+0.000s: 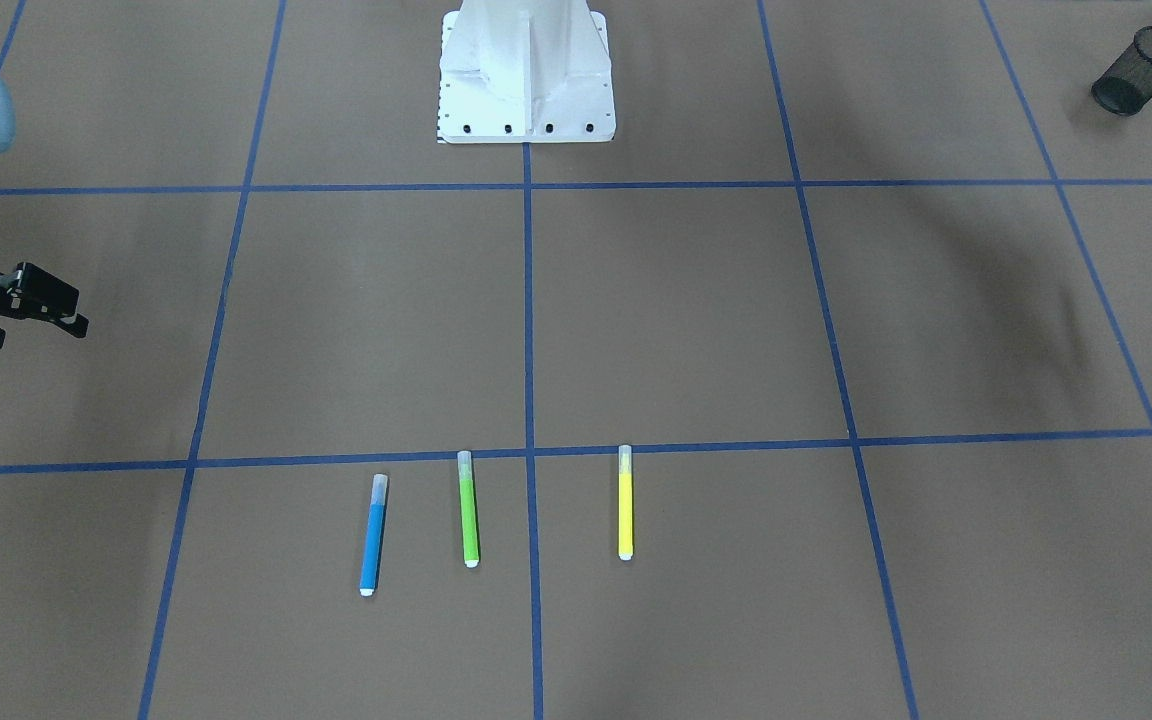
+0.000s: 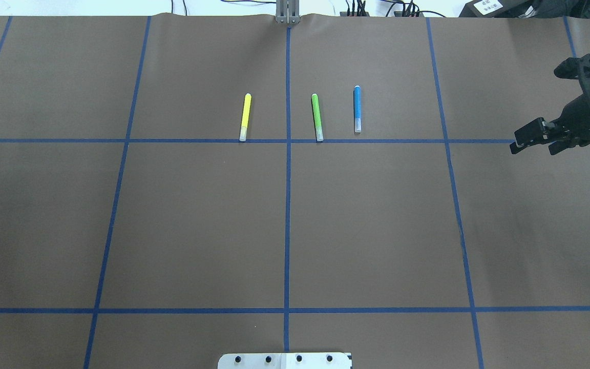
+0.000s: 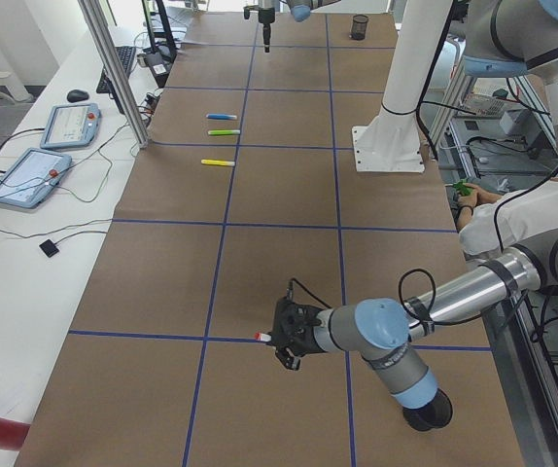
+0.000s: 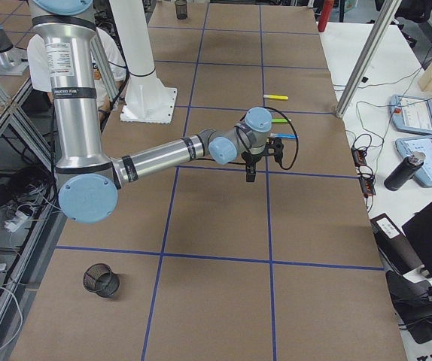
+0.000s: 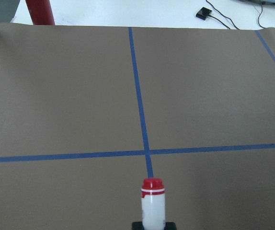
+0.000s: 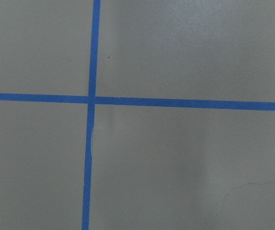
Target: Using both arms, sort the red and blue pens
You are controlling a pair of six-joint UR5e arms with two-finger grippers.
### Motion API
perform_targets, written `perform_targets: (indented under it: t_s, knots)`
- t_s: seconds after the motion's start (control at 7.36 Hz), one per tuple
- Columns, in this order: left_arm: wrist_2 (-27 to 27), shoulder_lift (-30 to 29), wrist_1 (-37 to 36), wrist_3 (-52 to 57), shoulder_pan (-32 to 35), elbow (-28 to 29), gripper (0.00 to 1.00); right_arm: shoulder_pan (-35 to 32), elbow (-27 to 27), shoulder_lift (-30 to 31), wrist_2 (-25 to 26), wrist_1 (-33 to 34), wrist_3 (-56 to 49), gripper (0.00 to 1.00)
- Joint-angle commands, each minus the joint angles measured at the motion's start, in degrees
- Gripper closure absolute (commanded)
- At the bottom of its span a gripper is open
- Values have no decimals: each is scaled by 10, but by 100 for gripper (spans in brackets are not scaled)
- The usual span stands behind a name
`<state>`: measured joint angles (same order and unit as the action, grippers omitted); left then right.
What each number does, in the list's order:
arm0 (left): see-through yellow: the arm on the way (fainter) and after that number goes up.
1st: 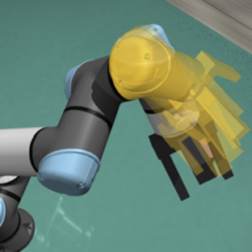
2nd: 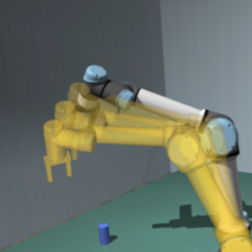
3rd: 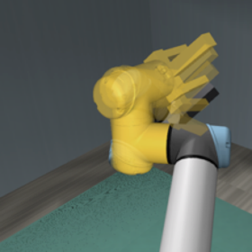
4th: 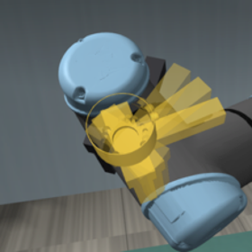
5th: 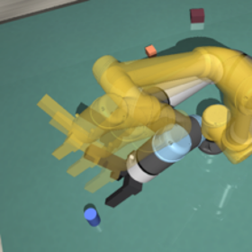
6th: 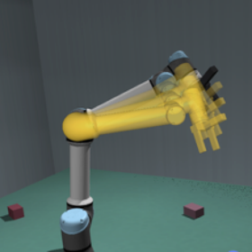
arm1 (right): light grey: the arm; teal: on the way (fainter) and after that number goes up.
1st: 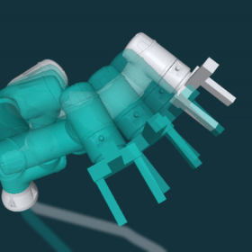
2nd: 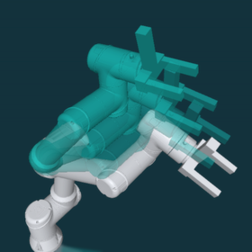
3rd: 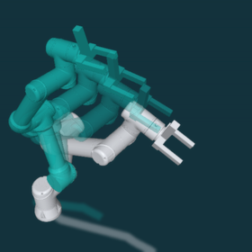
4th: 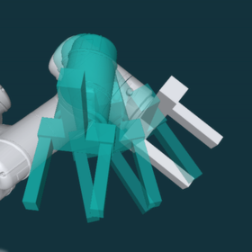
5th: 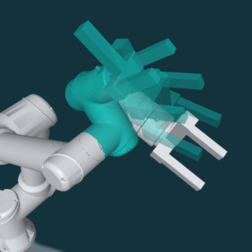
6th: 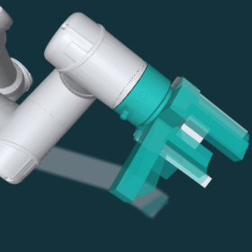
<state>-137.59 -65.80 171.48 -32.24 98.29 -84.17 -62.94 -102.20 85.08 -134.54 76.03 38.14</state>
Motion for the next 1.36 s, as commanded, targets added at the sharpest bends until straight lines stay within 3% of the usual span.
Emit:
perform_targets:
  t_s: [0.0, 0.14, 0.54, 0.95, 1.22]
  knots:
    - [-58, 58, 99, 2, 91, 36, 100, 0, 1, 0, 1, 0, 0, 0]
    - [-91, 59, 154, 2, 156, 85, 100, 0, 0, 1, 1, 0, 0, 0]
    - [-129, 107, 178, 70, 255, 94, 100, 0, 1, 1, 1, 0, 2, 0]
    - [-144, 125, 178, 139, 316, 104, 100, 0, 2, 1, 1, 1, 2, 0]
    - [-145, 126, 176, 147, 322, 111, 100, 0, 2, 1, 1, 0, 2, 0]
